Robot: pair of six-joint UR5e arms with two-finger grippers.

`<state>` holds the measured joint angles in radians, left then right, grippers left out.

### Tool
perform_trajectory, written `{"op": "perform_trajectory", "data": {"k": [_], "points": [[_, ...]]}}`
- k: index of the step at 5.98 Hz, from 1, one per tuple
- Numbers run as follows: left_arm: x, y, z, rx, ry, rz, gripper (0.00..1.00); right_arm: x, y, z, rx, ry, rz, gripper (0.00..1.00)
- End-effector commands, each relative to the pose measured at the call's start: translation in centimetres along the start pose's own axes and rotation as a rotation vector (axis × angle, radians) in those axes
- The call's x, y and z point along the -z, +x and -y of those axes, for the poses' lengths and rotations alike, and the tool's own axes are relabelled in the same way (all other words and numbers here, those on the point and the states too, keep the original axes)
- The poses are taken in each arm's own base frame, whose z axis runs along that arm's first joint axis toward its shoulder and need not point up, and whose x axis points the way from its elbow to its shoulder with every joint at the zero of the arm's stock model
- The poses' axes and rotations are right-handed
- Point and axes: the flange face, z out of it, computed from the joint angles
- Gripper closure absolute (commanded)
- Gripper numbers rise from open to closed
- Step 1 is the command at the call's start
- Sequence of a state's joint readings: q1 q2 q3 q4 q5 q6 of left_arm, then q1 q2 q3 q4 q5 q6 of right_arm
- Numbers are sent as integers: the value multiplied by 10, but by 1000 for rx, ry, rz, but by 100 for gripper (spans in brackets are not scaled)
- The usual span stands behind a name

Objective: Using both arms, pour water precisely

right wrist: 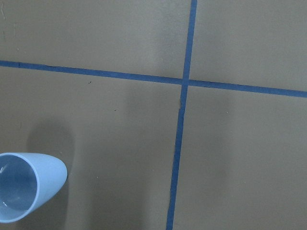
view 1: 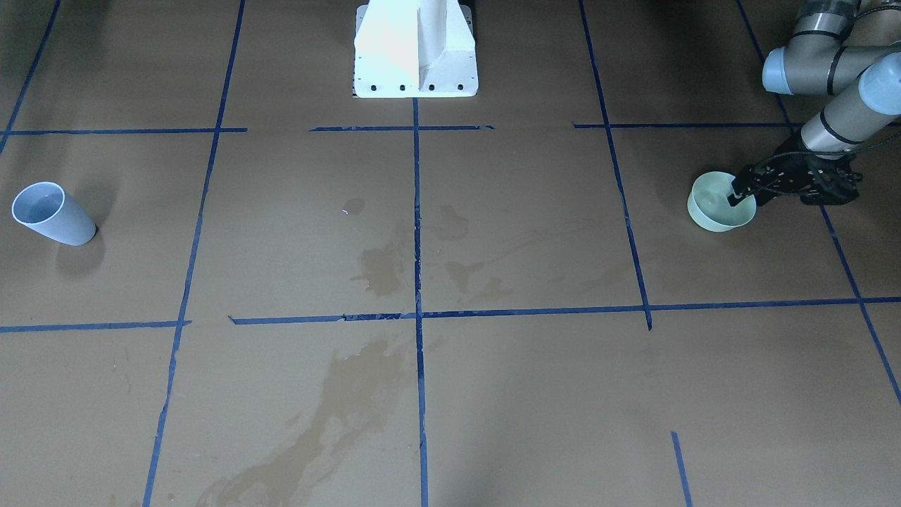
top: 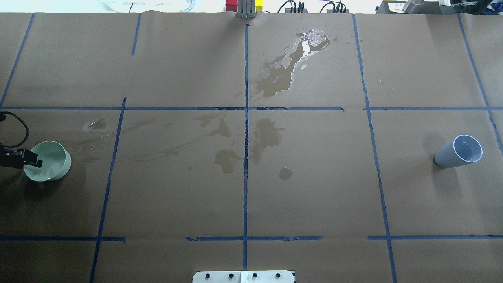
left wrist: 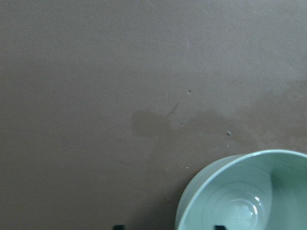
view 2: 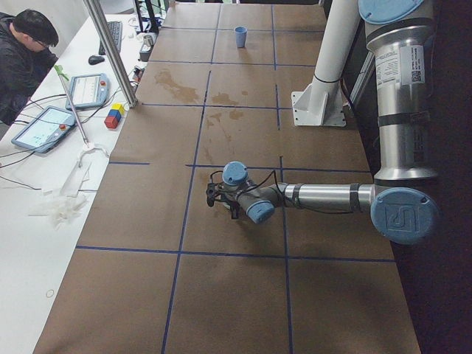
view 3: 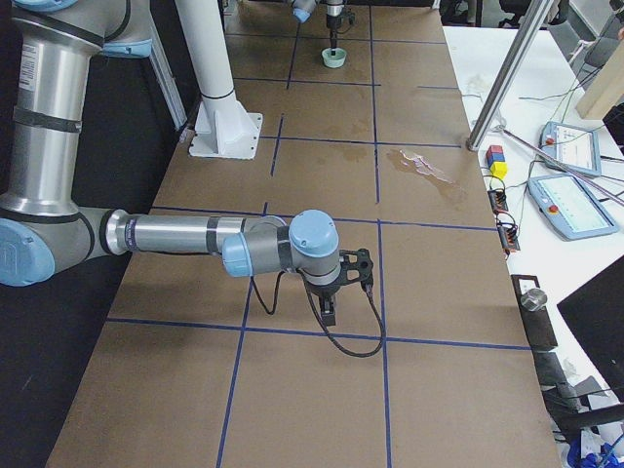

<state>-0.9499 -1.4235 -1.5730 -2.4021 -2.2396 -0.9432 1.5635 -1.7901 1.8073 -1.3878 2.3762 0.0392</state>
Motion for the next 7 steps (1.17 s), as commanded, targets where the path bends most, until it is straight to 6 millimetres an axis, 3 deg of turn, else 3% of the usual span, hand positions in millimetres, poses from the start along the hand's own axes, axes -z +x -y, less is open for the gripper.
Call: {"op": "perform_trajectory", "data": {"k": [1, 2, 3, 4, 5, 6, 7], "points": [[3, 4, 0, -5, 4, -6, 100, 0, -1, 0, 3, 1, 0, 0], [10, 15, 0, -14, 8, -26, 100, 1, 0, 0, 2, 2, 0, 0], [32, 51, 6, -15, 38, -72, 100, 0, -1, 0, 3, 1, 0, 0], [55, 107, 24, -4, 61, -109, 100, 0, -1, 0, 3, 1, 0, 0], [83, 174, 45, -4, 62, -114, 100, 0, 0, 0, 2, 1, 0, 0], [99, 258, 61, 8, 37, -116, 100, 0, 0, 0, 1, -1, 0, 0], [81, 347, 48, 25, -26, -148, 100, 0, 0, 0, 1, -1, 0, 0]]}}
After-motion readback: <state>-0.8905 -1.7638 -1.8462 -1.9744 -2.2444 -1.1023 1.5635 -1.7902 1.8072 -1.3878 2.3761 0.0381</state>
